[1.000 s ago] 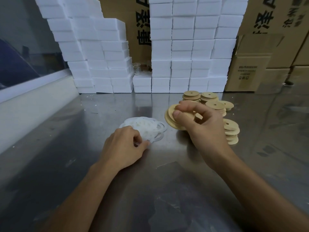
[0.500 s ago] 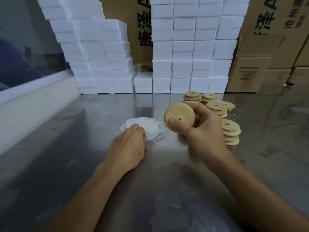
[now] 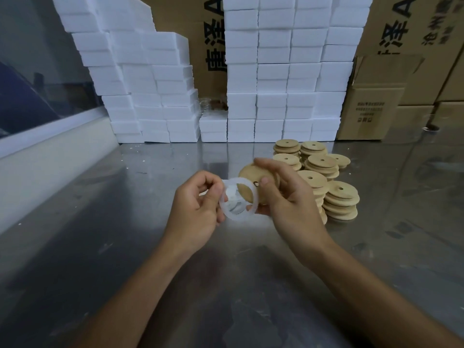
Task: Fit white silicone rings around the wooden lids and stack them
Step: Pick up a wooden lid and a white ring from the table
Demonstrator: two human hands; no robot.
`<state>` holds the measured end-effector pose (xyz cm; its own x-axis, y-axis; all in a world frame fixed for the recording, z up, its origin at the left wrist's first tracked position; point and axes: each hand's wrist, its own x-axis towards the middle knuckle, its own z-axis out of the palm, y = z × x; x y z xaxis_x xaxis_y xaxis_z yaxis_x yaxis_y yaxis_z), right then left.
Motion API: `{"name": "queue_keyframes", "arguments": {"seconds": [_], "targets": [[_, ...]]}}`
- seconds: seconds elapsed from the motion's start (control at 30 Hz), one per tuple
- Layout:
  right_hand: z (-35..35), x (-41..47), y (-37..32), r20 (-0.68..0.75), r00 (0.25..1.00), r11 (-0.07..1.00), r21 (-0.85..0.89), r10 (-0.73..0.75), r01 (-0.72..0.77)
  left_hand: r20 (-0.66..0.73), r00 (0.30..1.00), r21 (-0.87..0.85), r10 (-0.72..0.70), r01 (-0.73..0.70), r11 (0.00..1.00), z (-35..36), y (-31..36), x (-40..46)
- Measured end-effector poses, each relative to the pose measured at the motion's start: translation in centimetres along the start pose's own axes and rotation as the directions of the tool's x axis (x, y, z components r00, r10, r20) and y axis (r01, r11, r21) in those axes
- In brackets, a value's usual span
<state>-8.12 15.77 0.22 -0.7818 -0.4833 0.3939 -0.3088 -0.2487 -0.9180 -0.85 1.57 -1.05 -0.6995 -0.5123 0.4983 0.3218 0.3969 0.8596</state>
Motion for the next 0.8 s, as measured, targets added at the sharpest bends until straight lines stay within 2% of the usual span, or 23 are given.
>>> {"name": "queue_keyframes", "arguments": {"seconds": [0.13, 0.27, 0.5, 0.7, 0.8], "targets": [[0.6, -0.4, 0.1, 0.083, 0.989, 0.986, 0.101, 0.123, -0.131, -0.01, 0.999, -0.017, -0.045, 0.045, 0.999, 0.1, -0.2, 0.0], [0.8, -0.5, 0.6, 0.063, 0.998, 1.0, -0.021, 0.013, -0.012, 0.0, 0.998, 0.019, -0.068, 0.068, 0.998, 0.0, -0.2, -0.1], [0.5, -0.3, 1.2, 0.044, 0.997, 0.997, -0.052, -0.058, 0.06, 0.089, 0.989, -0.032, -0.116, 0.12, 0.992, 0.2, 0.2, -0.5], [0.6, -0.3, 1.9, 0.003, 0.999, 0.993, -0.106, -0.049, 0.049, -0.031, 0.992, -0.01, -0.122, 0.122, 0.992, 0.4, -0.6, -0.2], [0.2, 0.1, 2.3, -0.031, 0.996, 0.976, -0.202, -0.086, 0.078, -0.088, 0.996, 0.122, -0.035, 0.046, 0.991, 0.2, -0.9, -0.1]]}}
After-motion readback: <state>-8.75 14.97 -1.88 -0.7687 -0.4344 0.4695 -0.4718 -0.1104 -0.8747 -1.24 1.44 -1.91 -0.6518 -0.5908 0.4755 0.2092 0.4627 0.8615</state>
